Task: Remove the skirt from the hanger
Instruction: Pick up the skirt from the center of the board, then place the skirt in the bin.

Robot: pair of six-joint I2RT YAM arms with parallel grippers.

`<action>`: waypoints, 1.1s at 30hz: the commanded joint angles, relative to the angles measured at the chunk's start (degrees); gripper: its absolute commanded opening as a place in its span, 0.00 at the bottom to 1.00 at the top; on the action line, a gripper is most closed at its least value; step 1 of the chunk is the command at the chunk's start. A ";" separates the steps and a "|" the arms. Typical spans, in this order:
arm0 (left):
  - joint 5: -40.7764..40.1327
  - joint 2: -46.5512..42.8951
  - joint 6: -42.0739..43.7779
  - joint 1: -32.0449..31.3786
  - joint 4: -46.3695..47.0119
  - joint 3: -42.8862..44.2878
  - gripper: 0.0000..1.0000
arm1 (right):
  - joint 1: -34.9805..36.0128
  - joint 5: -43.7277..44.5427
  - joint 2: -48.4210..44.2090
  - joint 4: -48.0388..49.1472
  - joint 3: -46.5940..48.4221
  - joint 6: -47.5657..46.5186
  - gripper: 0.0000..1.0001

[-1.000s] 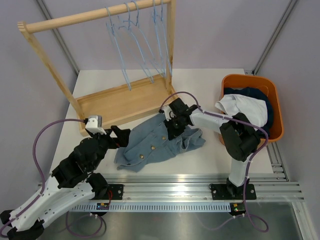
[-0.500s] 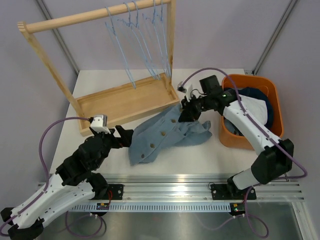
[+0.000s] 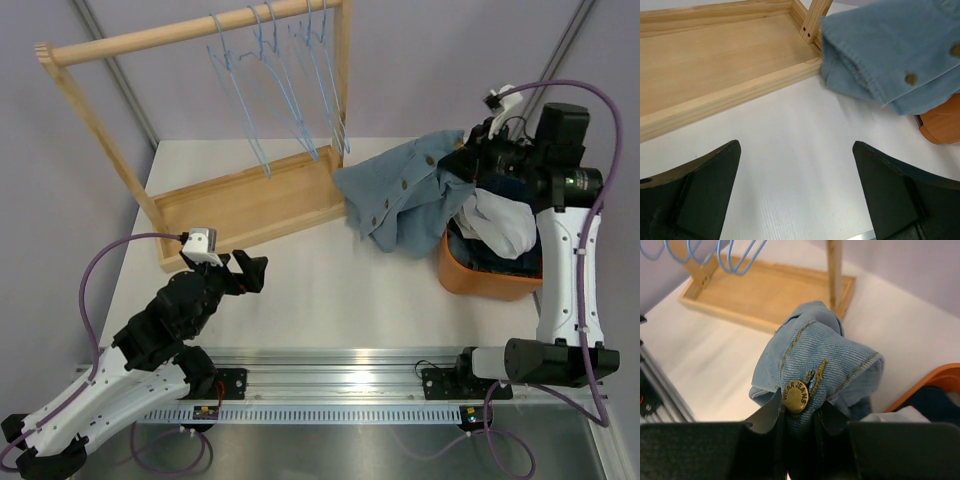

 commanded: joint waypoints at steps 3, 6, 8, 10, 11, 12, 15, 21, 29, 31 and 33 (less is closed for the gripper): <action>-0.10 -0.05 1.96 -0.05 3.20 0.84 0.99 | -7.33 -3.60 -4.81 15.42 9.33 13.92 0.00; -0.27 -0.84 2.05 -0.05 2.58 0.67 0.99 | -12.26 -4.83 -4.37 20.52 11.97 22.78 0.00; -0.45 -1.72 1.96 -0.05 2.14 0.32 0.99 | -15.68 -5.80 -3.76 23.76 14.07 25.70 0.00; -0.62 -2.16 1.87 -0.05 1.88 0.14 0.99 | -17.97 -6.42 -3.05 25.36 16.01 29.04 0.00; -0.71 -2.68 1.70 -0.05 1.79 -0.03 0.99 | -20.59 -6.50 -2.88 27.10 17.93 30.27 0.00; -0.80 -2.86 1.78 -0.05 1.70 -0.12 0.99 | -21.92 -6.77 -2.70 28.08 18.65 31.33 0.00; -0.89 -3.13 1.61 -0.05 1.52 -0.03 0.99 | -27.54 -7.47 -2.26 32.21 20.58 35.37 0.00; -0.63 -2.25 2.84 -0.05 2.40 0.23 0.99 | -39.13 -12.03 -0.24 40.03 21.64 45.55 0.00; 0.25 0.65 5.39 0.04 3.89 1.55 0.99 | -47.59 -13.89 1.43 39.95 21.03 44.52 0.00; 0.52 1.61 6.00 0.04 4.16 1.72 0.99 | -49.78 -13.97 2.04 41.26 21.81 45.66 0.00; 0.87 2.14 6.79 -0.05 3.98 2.25 0.99 | -50.93 -14.06 2.75 41.36 24.01 46.28 0.00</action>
